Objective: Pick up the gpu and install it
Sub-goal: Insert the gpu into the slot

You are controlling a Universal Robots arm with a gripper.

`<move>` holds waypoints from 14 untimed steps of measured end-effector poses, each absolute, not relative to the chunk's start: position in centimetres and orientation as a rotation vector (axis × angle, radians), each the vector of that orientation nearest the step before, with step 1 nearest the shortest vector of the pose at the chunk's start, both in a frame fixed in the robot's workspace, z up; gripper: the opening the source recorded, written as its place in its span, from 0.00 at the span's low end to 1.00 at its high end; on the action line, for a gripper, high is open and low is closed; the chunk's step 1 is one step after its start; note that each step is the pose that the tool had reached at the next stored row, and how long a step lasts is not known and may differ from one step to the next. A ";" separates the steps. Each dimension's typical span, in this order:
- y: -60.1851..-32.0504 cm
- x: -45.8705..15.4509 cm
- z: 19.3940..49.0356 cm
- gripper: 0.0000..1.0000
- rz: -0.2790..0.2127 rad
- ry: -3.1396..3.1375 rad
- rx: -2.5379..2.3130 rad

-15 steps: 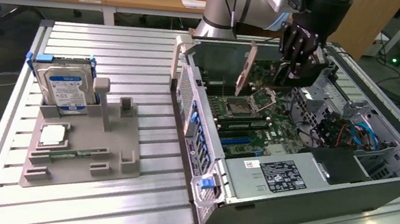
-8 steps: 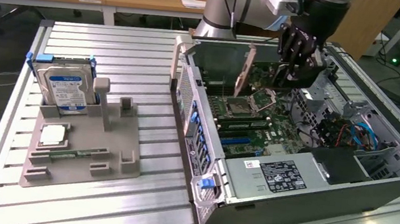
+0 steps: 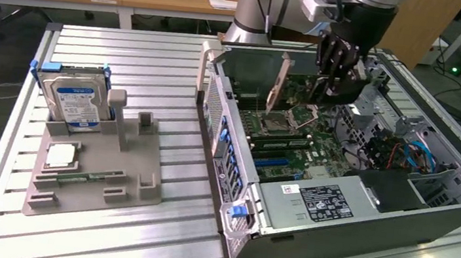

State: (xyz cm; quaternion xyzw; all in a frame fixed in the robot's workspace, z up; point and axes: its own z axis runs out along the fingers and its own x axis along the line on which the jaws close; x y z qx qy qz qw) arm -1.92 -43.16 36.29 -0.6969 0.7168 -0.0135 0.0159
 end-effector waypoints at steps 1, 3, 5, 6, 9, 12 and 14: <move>-43.2 -2.0 36.2 0.28 -0.042 2.229 -2.168; -43.2 -2.2 36.1 0.28 -0.042 2.229 -2.168; -43.2 -2.4 35.9 0.28 -0.042 2.229 -2.168; -43.2 -2.5 35.8 0.28 -0.042 2.229 -2.167; -43.2 -2.6 35.5 0.28 -0.042 2.229 -2.167; -43.3 -2.7 35.2 0.28 -0.042 2.229 -2.168; -43.3 -2.7 34.9 0.28 -0.042 2.230 -2.167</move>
